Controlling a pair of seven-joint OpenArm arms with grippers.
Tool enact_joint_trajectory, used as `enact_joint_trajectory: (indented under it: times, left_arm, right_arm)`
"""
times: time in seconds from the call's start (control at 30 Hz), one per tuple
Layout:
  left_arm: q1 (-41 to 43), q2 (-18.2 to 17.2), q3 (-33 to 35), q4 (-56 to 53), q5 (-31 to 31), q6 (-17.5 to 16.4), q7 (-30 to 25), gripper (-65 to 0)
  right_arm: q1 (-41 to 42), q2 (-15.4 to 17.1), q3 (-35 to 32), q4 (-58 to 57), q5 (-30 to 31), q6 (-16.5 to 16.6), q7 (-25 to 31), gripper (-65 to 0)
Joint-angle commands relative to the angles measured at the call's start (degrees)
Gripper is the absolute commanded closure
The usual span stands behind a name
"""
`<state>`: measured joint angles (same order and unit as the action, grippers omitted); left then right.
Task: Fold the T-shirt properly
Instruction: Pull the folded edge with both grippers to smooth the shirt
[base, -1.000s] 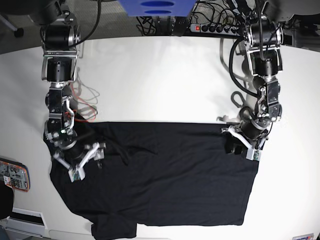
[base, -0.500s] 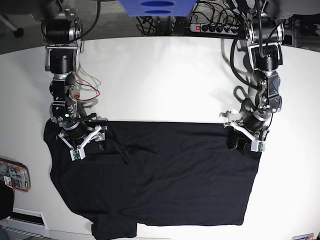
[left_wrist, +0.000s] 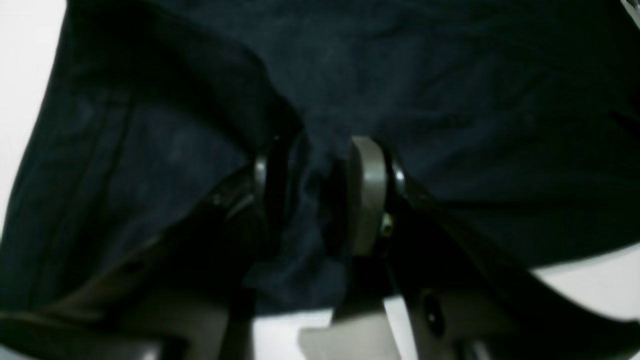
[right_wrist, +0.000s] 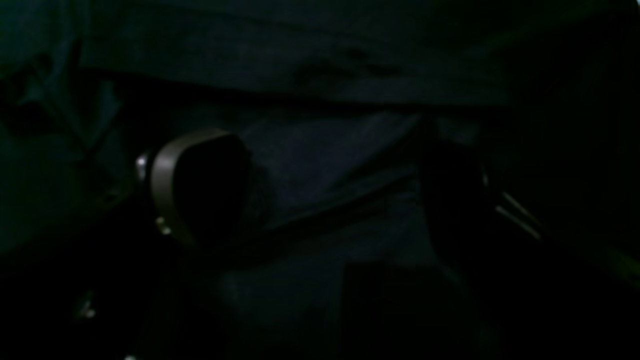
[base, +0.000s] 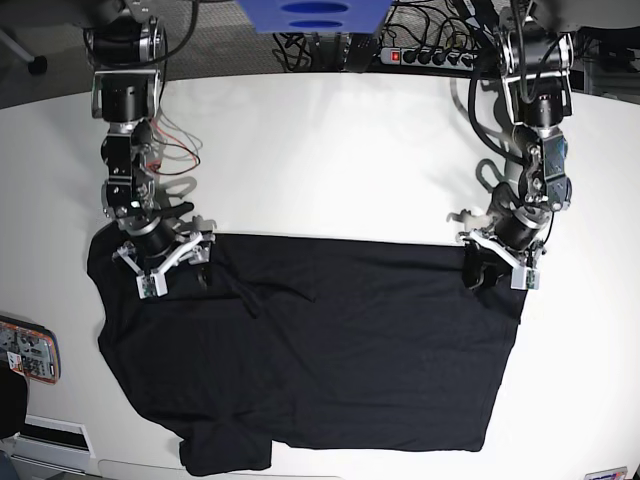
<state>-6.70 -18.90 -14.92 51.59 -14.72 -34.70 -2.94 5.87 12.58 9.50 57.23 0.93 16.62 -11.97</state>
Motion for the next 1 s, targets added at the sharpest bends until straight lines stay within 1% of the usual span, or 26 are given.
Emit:
enact_joint_trajectory:
  times: [0.0, 0.1, 0.23, 0.43, 0.53, 0.77, 0.87, 0.97]
  left_arm:
    - [1.6, -0.5, -0.1, 2.1, 1.7, 0.5, 2.5, -18.9]
    - [4.7, -0.4, -1.5, 7.5, 1.7, 0.5, 3.0, -18.9]
    - [5.1, -0.1, -4.6, 8.1, 1.7, 0.5, 3.1, -18.9]
    - [5.5, -0.4, -6.0, 8.3, 1.8, 0.5, 3.1, -18.9]
    - [4.8, -0.4, -5.9, 8.3, 2.1, 0.5, 3.1, -18.9]
    - [-1.2, -0.1, -5.6, 8.3, 2.2, 0.5, 3.2, -18.9]
    - [-3.9, -0.1, -5.6, 8.6, 2.2, 0.5, 6.7, -18.9]
    - [-4.9, -0.1, -5.6, 10.8, 2.3, 0.5, 10.2, -18.9]
  right_arm:
    - [-3.9, 0.2, -0.2, -1.0, -2.7, 1.0, -11.1, -56.5]
    - [-5.6, 0.3, -0.1, 4.1, -2.7, 1.0, -11.1, -56.5]
    - [-5.7, 0.5, -0.2, 8.3, -2.7, 1.0, -11.5, -56.5]
    - [-6.5, 0.5, -0.2, 9.4, -2.7, 1.0, -13.1, -56.5]
    - [-6.5, 0.5, -0.2, 9.5, -2.7, 1.0, -13.2, -56.5]
    - [-6.4, 0.4, -0.2, 9.4, -2.7, 1.0, -13.3, -56.5]
    - [-6.4, 0.4, -0.2, 9.4, -2.7, 1.0, -13.3, -56.5]
    - [-6.4, 0.4, -0.2, 9.5, -2.7, 1.0, -13.3, -56.5]
